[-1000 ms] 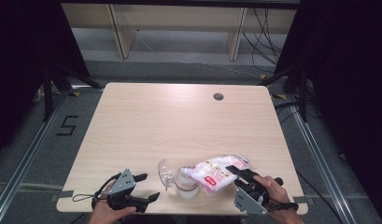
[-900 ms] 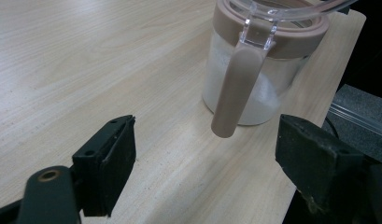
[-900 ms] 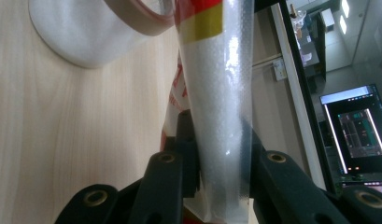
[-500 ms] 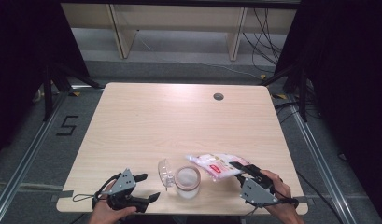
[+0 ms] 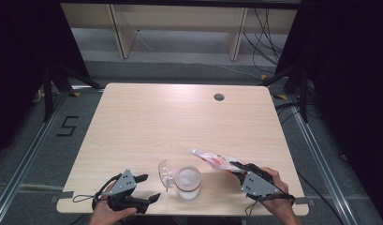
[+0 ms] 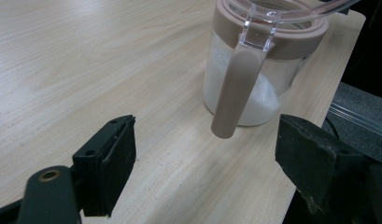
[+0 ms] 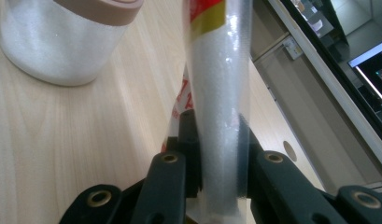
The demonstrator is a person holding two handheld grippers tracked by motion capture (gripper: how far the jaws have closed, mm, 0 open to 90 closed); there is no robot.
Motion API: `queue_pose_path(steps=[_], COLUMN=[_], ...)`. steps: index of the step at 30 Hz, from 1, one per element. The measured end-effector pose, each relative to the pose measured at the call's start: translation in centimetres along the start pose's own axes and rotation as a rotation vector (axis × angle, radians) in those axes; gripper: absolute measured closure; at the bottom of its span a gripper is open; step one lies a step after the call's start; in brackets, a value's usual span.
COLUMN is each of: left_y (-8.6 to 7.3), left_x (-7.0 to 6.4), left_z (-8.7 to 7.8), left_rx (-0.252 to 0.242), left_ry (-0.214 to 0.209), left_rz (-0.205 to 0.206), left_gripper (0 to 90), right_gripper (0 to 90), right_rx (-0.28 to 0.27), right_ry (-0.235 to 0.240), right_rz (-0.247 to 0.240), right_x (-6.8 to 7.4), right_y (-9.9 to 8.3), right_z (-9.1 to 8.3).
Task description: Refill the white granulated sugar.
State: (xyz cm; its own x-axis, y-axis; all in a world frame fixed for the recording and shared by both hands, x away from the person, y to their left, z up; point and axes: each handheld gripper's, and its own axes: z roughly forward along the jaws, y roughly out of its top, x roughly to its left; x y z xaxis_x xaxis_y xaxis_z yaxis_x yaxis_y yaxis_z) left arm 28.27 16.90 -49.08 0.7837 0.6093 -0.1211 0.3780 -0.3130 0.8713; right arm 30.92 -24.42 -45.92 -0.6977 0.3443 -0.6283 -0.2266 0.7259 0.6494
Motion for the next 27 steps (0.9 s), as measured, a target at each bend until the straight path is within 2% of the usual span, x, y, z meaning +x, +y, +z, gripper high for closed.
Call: queue_pose_path(steps=[1,3,4,5,8,11,12,13,14,15,19,20,21,23,25,26,27], left_y=[0.0,0.0,0.0,0.0,0.0,0.0,0.0,0.0,0.0,0.0,0.0,0.0,0.0,0.0,0.0,0.0,0.0], left_x=[0.1,0.1,0.0,0.0,0.0,0.0,0.1,0.0,0.0,0.1,0.0,0.1,0.1,0.0,-0.1,-0.1,0.1], left_z=[-0.1,-0.1,0.0,0.0,0.0,0.0,-0.1,0.0,0.0,-0.1,-0.1,-0.1,-0.1,0.0,0.0,0.0,-0.1], left_rx=[0.013,0.022,0.007,0.001,0.003,0.000,0.009,0.006,0.006,0.011,0.005,0.014,0.012,0.000,0.001,0.001,0.014], left_ry=[0.000,-0.002,-0.001,-0.001,0.001,0.002,0.002,0.001,0.001,0.001,0.001,0.001,0.001,0.001,-0.003,-0.003,0.004], left_rz=[0.013,0.014,0.008,-0.002,-0.003,-0.004,0.009,0.007,0.007,0.013,-0.002,0.015,0.011,-0.002,-0.003,-0.003,0.016], left_gripper=[20.2,20.2,20.2,20.3,20.3,20.3,20.3,20.3,20.3,20.3,20.3,20.2,20.3,20.2,20.3,20.3,20.3], right_gripper=[79.5,79.6,79.6,79.6,79.7,79.7,79.7,79.7,79.7,79.7,79.7,79.7,79.7,79.6,79.7,79.7,79.6], right_rx=[0.004,0.002,0.000,-0.005,0.001,0.002,0.002,-0.009,-0.009,0.001,-0.004,-0.006,-0.016,-0.018,-0.020,-0.020,-0.022], right_ry=[-0.003,-0.006,-0.010,-0.001,-0.003,-0.011,-0.011,-0.009,-0.009,-0.009,-0.006,-0.004,-0.006,-0.007,-0.012,-0.012,-0.021], right_rz=[0.016,0.009,0.006,0.044,0.058,0.093,0.093,0.120,0.120,0.142,0.151,0.169,0.197,0.203,0.254,0.254,0.275], right_x=[0.1,-0.2,-0.3,-0.2,-0.4,-0.6,-0.6,-0.7,-0.7,-0.6,-0.7,-0.7,-0.8,-0.9,-1.0,-1.0,-1.1], right_y=[0.0,0.0,-0.1,-0.2,-0.4,-0.9,-0.9,-1.1,-1.1,-1.1,-1.2,-1.3,-1.5,-1.6,-1.8,-1.8,-2.0], right_z=[0.0,0.0,0.0,-0.1,-0.2,-0.4,-0.4,-0.4,-0.4,-0.5,-0.4,-0.4,-0.5,-0.5,-0.7,-0.7,-0.8])
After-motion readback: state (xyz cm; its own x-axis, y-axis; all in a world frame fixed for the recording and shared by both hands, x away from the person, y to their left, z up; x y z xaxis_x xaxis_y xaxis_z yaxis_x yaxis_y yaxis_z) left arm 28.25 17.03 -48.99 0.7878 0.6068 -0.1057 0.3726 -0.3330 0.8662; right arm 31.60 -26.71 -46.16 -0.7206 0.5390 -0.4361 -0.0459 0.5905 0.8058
